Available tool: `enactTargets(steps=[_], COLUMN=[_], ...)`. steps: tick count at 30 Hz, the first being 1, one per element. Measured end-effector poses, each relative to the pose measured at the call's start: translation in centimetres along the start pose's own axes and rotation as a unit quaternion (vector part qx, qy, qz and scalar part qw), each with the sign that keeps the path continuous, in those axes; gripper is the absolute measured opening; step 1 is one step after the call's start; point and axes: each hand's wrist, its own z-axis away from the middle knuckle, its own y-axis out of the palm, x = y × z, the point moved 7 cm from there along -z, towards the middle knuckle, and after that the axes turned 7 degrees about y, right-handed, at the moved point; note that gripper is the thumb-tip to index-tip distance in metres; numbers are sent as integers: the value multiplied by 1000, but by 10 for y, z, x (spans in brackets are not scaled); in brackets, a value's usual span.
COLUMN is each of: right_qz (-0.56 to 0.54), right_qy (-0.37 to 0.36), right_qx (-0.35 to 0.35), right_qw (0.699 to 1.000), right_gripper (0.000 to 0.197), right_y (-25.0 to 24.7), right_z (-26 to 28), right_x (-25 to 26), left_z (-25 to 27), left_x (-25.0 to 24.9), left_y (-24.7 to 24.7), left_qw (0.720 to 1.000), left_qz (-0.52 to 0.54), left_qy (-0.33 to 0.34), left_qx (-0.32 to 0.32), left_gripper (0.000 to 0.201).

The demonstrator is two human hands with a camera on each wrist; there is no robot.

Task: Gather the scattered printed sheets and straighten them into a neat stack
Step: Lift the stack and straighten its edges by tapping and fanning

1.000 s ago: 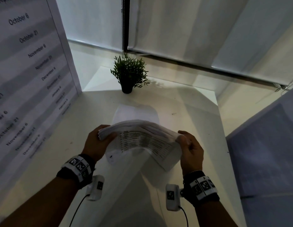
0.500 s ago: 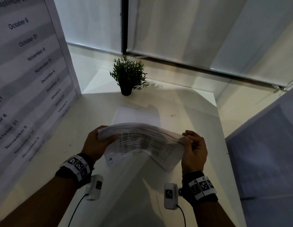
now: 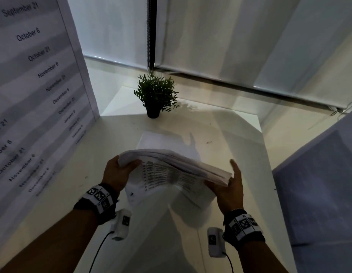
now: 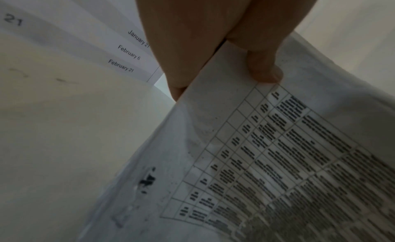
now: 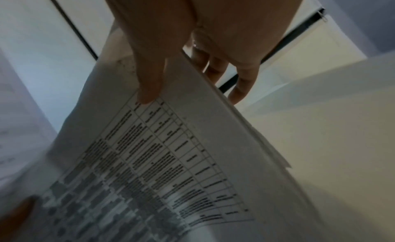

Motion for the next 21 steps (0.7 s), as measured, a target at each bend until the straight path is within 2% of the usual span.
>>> enactTargets(steps=[2, 4, 7, 9, 11, 12, 13, 15, 17, 21], right_qz=[45, 34, -27, 10, -5, -17, -12, 32, 36, 29], right_qy=[-12, -44, -79, -97, -58, -35, -15, -9, -19, -45], right_qx=[-35, -58, -75, -79, -65, -60, -64, -73, -85, -94], right_qw=[998, 997, 994, 992, 996, 997, 998, 997, 996, 994], right_gripper=[43, 27, 27, 32, 47, 51, 49, 30, 18, 31], right_y=[2, 1, -11, -13, -8, -5, -2, 3, 1, -3], right_z=[-3, -3, 2, 13, 19, 20, 21, 18, 16, 20], right_x=[8, 23, 37, 35, 14, 6, 0, -1, 3, 10], left_z=[-1, -2, 2, 12, 22, 25, 27, 27, 27, 30], left_x=[-9, -29, -65, -64, -39, -27, -21, -21, -28, -36], left_y=[3, 6, 2, 1, -2, -2, -1, 2, 3, -4], left_qw=[1000, 1000, 988, 971, 967, 968, 967, 966, 971, 979], left_qz=[12, 5, -87, -184, -226, -227, -232, -237, -215, -183], left_qy=[-12, 26, 129, 152, 107, 90, 87, 95, 98, 89], left_qx=[0, 2, -2, 26, 48, 51, 54, 48, 27, 3], left_gripper=[17, 12, 14, 17, 29, 29, 24, 11, 12, 19])
